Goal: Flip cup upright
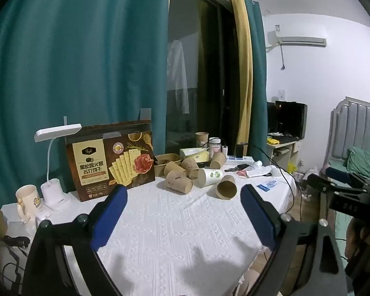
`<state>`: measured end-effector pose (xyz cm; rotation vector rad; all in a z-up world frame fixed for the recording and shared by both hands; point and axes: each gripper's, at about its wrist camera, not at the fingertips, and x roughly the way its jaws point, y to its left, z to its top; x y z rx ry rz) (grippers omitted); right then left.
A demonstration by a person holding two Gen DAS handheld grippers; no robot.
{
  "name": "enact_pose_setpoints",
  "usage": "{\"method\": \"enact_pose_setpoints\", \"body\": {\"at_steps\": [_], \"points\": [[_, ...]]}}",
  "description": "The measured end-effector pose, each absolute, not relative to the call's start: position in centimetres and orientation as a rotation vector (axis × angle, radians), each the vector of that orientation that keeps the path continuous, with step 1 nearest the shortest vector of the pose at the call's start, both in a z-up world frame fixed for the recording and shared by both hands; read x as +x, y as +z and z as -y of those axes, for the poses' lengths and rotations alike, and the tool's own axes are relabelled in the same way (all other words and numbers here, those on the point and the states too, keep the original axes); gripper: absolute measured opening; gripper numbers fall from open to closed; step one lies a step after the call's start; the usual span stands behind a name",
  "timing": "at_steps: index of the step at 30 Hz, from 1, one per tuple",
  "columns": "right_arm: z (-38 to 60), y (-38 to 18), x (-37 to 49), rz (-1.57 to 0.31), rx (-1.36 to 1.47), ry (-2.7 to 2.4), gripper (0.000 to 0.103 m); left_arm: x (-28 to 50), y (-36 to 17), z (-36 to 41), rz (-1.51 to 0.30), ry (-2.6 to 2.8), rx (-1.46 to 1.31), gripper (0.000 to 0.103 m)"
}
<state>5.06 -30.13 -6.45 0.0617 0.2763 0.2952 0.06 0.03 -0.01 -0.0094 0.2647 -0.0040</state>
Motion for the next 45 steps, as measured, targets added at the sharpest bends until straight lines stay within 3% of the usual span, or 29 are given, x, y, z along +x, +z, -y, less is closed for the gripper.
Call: {"method": "enact_pose_setpoints", "body": {"at_steps": [45], "points": [[28.9,-7.4,6.1,-0.299,0.051,0.309,0.080,-0.4,0.1,-0.5,-0.250,-0.002,-0.035,0.093]]}}
